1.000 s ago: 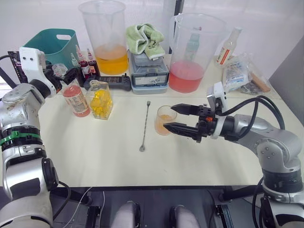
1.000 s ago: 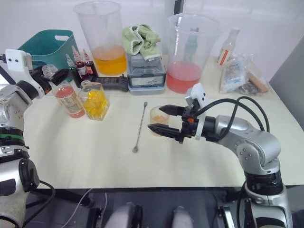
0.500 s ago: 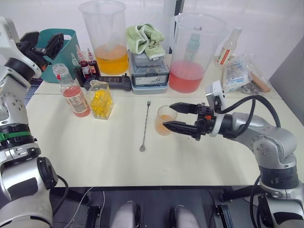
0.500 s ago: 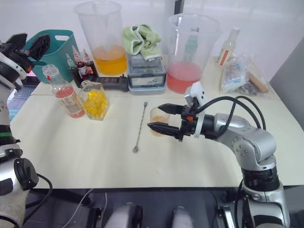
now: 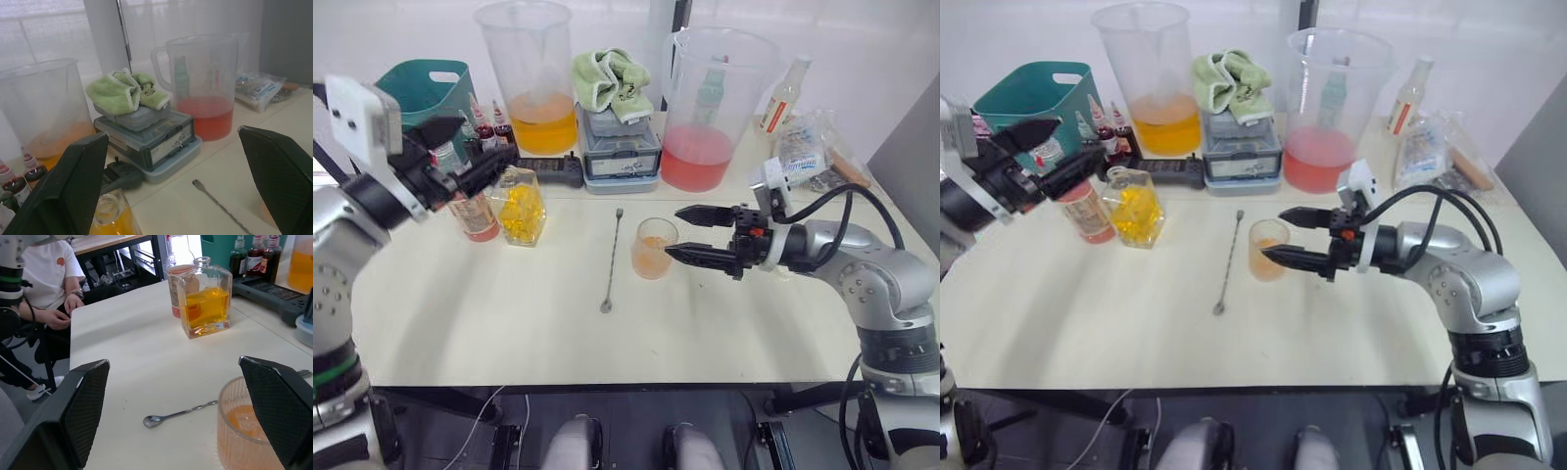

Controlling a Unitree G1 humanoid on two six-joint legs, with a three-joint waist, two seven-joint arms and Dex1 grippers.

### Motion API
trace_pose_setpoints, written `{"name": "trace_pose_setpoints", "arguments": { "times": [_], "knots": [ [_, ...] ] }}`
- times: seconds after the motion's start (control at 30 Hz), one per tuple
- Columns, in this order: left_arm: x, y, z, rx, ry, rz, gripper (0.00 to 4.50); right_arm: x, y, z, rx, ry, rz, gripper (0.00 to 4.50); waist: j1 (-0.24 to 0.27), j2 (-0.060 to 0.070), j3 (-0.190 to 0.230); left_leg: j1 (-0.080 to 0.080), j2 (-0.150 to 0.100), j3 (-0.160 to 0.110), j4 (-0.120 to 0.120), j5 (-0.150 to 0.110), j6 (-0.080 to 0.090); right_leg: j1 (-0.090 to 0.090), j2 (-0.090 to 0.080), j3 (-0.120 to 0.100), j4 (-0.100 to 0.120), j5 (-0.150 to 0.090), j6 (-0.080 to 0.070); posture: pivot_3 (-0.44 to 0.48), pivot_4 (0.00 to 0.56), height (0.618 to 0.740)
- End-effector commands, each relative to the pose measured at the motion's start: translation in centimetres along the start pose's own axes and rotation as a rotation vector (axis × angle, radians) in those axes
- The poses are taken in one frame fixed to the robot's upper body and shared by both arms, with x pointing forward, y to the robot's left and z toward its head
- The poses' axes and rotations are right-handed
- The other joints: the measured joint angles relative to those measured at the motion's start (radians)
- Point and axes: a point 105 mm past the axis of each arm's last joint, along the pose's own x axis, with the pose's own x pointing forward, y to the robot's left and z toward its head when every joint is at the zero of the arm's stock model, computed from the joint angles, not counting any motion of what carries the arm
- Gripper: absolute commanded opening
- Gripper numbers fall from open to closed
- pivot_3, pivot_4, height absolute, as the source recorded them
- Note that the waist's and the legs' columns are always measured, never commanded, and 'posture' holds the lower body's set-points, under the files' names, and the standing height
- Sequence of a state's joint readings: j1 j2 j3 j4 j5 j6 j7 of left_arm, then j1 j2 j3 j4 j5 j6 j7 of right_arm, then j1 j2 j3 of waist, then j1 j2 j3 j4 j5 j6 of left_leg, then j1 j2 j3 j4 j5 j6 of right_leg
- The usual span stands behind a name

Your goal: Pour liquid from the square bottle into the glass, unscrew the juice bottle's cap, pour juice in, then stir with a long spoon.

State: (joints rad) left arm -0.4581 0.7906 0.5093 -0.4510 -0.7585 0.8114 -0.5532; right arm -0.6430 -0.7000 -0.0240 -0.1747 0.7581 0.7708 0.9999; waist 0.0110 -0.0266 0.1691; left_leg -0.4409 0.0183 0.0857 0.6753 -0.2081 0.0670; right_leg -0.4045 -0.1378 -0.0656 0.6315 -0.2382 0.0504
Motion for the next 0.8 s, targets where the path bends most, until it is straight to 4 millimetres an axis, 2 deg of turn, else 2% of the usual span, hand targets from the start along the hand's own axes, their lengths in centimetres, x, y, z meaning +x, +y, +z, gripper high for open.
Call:
{"name": "trace_pose_setpoints", "arguments": {
  "times": [0.03, 0.17, 0.3, 0.4, 0.5, 0.6, 0.67, 0.8],
  "knots": [
    [-1.8, -2.2, 0.1, -0.012, -0.003, -0.074, 4.47, -1.0, -0.2, 0.9, -0.066, -0.006, -0.009, 4.5, -0.001, 0.0, 0.0, 0.0, 0.0, 0.0, 0.0, 0.0, 0.0, 0.0, 0.0, 0.0, 0.0, 0.0, 0.0, 0.0, 0.15, 0.736],
    [-3.9, -4.5, -2.8, -0.042, 0.106, -0.174, 4.47, -1.9, -0.3, 0.1, -0.063, 0.02, -0.026, 4.5, 0.0, 0.0, 0.0, 0.0, 0.0, 0.001, -0.001, 0.0, -0.001, 0.0, 0.0, 0.0, 0.0, 0.0, 0.0, 0.0, 0.15, 0.736],
    [-5.6, -4.3, -5.4, -0.061, 0.171, -0.163, 4.47, -3.0, -0.1, -0.6, -0.049, 0.029, -0.066, 4.5, 0.005, 0.001, 0.0, 0.0, 0.0, 0.0, -0.001, -0.001, 0.001, 0.0, 0.0, 0.0, -0.001, 0.0, -0.001, 0.0, 0.15, 0.736],
    [-6.9, -4.3, -7.7, -0.067, 0.208, -0.162, 4.47, -4.3, 0.3, -1.9, -0.057, 0.051, -0.12, 4.5, 0.007, 0.001, -0.001, 0.0, 0.0, 0.001, -0.001, -0.002, 0.002, 0.0, -0.001, 0.0, -0.002, -0.001, -0.001, 0.0, 0.15, 0.736],
    [-8.5, -3.6, -9.8, -0.062, 0.238, -0.113, 4.47, -6.1, 0.4, -3.6, -0.055, 0.084, -0.189, 4.5, 0.01, 0.003, -0.001, 0.0, 0.0, 0.001, -0.001, -0.002, 0.003, 0.0, -0.001, 0.0, -0.003, -0.001, -0.002, 0.0, 0.15, 0.736],
    [-10.5, -1.9, -11.7, -0.146, 0.259, -0.011, 4.47, -8.1, 0.2, -4.4, -0.053, 0.082, -0.283, 4.5, 0.011, 0.004, -0.002, 0.0, 0.001, 0.002, -0.001, -0.003, 0.004, 0.0, -0.001, 0.0, -0.004, -0.001, -0.002, 0.0, 0.15, 0.736],
    [-11.6, -0.8, -12.3, -0.131, 0.26, 0.045, 4.47, -9.2, -0.1, -4.9, -0.049, 0.089, -0.335, 4.5, 0.011, 0.004, -0.002, 0.0, 0.001, 0.002, -0.001, -0.003, 0.004, 0.0, -0.002, 0.0, -0.004, -0.002, -0.002, 0.0, 0.15, 0.736],
    [-14.5, 0.7, -15.1, -0.1, 0.336, 0.151, 4.47, -13.8, -0.9, -7.7, 0.01, 0.095, -0.497, 4.5, 0.016, 0.006, -0.005, 0.001, 0.002, 0.002, -0.001, -0.004, 0.005, 0.0, -0.002, 0.0, -0.005, -0.002, -0.003, 0.0, 0.15, 0.736]
  ]
}}
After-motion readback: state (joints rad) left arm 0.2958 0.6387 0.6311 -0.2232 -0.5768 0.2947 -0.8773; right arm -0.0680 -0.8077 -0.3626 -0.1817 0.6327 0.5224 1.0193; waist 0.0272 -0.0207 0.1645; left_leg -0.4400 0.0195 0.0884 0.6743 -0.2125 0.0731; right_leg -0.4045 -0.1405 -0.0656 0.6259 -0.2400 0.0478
